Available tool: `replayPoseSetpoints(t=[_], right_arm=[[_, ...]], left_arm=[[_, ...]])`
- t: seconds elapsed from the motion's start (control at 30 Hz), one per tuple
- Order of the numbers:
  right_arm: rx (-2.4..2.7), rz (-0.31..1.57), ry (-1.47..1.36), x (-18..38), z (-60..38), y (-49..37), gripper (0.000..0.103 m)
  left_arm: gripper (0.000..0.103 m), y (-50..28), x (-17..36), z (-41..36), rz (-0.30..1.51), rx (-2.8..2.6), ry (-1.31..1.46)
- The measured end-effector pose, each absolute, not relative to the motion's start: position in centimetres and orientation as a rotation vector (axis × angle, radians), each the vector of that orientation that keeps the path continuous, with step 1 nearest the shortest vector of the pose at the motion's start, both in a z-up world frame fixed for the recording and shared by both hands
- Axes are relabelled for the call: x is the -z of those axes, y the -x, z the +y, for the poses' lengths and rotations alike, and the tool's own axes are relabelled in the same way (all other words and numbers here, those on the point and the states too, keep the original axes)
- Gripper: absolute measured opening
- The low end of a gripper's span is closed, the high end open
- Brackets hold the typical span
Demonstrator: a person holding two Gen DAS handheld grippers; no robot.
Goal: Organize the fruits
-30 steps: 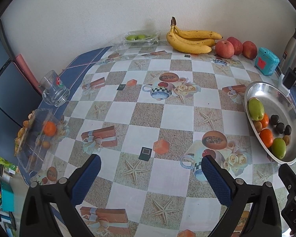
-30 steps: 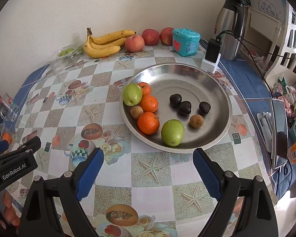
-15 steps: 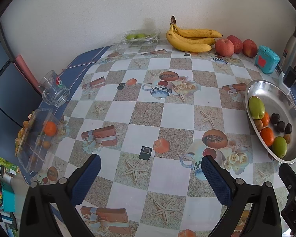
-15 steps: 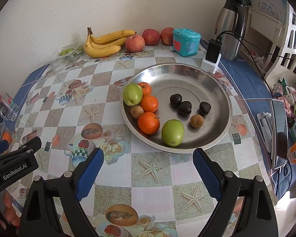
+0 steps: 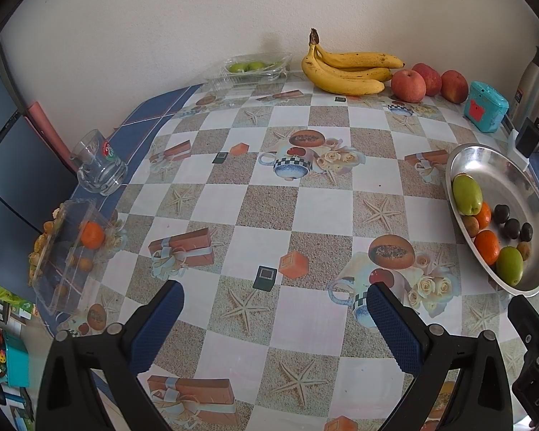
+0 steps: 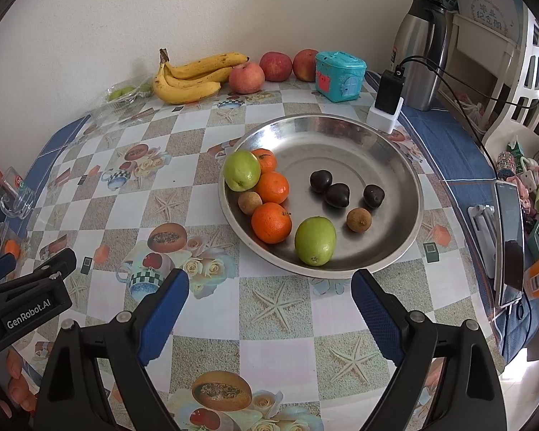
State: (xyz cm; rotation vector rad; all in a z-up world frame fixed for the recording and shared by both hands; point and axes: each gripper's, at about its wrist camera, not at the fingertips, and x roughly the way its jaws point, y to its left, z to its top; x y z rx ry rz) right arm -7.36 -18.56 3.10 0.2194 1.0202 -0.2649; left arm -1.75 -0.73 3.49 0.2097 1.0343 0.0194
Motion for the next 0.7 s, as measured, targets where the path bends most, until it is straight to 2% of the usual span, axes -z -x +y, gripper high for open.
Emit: replayPoseSetpoints(t=[0.7], right_arm=[[0.265,1.018,-0.222,-3.19,-18.57,7.40,0.092]], left_arm=[[0.103,1.71,-3.62,-0.74,1.029,-0.013,-0.218]])
